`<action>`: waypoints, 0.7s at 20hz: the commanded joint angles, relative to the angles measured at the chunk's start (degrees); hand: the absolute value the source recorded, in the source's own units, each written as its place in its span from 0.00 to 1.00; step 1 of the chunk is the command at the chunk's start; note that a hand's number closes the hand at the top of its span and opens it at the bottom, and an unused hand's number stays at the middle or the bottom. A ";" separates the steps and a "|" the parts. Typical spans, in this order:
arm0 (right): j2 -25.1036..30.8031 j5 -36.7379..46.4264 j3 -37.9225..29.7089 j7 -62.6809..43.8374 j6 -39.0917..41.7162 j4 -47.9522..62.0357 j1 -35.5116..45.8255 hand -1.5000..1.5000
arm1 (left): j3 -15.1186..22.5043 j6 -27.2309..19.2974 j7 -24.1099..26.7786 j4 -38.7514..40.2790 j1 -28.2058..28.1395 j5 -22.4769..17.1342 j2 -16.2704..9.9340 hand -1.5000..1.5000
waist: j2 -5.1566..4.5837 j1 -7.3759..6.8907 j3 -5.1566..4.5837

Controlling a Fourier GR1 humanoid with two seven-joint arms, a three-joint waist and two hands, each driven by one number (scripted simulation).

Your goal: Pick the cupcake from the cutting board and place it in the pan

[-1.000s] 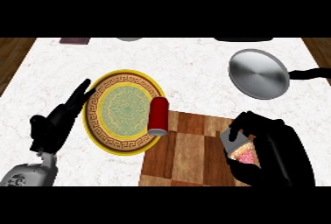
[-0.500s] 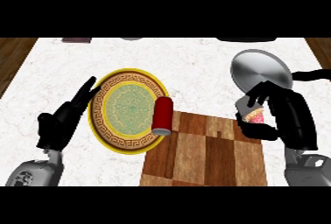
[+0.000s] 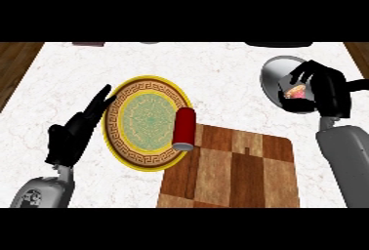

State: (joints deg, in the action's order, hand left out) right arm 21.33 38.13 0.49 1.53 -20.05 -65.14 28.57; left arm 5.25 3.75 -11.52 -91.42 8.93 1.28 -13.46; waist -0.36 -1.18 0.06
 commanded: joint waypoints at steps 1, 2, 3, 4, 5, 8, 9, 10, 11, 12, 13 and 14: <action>0.79 -1.12 -4.68 9.36 -3.65 16.29 7.35 1.00 | -1.35 1.42 4.66 3.10 -1.93 0.03 -0.50 0.50 | -0.17 -0.30 0.00; 2.22 -2.16 -6.31 12.03 -3.46 19.58 8.24 1.00 | -1.29 2.13 -1.60 -0.63 1.13 -1.52 -0.55 0.50 | -0.11 -0.28 0.03; -0.22 -0.45 -5.79 12.38 -6.22 24.82 11.41 1.00 | -0.77 2.11 1.36 2.60 1.04 -0.40 0.07 0.50 | -0.26 -0.50 0.02; 0.89 -1.74 -7.36 15.08 -5.84 27.89 13.06 1.00 | -1.61 2.33 1.94 1.38 -0.37 -0.33 -0.91 0.50 | -0.23 -0.64 0.03; 2.34 -2.67 -9.08 17.67 -6.55 30.36 14.36 1.00 | -2.38 2.75 1.75 1.43 0.99 -1.35 -0.99 0.50 | -0.39 -0.91 0.05; 2.48 -3.08 -11.09 22.11 -8.19 38.98 18.10 1.00 | -0.73 1.28 -0.47 1.57 2.09 0.41 1.01 0.50 | -0.40 -0.92 0.07; 3.36 -3.26 -11.84 23.31 -8.45 40.91 19.15 1.00 | -0.61 0.88 -0.99 2.85 4.79 0.73 1.59 0.50 | -0.61 -1.09 0.09; 3.83 -3.18 -12.01 24.64 -8.14 42.39 19.24 1.00 | -1.26 2.30 0.23 -0.39 -0.91 -0.19 0.22 0.50 | -0.30 -0.98 0.05; 5.15 -3.29 -12.75 25.36 -7.57 44.84 21.40 1.00 | -0.67 1.94 0.94 2.61 2.54 0.90 0.82 0.50 | -0.72 -1.47 0.10; 2.33 -2.65 -12.25 26.01 -10.69 45.43 21.10 1.00 | 0.69 1.32 3.23 3.71 0.01 1.94 2.46 0.50 | -0.51 -1.05 0.06; 5.07 -3.62 -13.62 27.78 -8.69 47.54 21.43 1.00 | -0.44 0.94 -1.41 -0.12 2.11 1.47 1.21 0.50 | -0.63 -1.54 0.12; 4.96 -3.34 -13.86 27.60 -9.57 48.90 22.86 1.00 | -1.11 1.40 -0.03 0.94 1.85 1.23 0.92 0.50 | -0.66 -1.55 0.10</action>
State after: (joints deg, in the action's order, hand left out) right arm 25.05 35.15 -11.38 25.55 -28.38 -23.00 48.14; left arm 4.58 5.17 -11.12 -89.84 10.52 2.21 -12.48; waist -0.90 -2.39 0.14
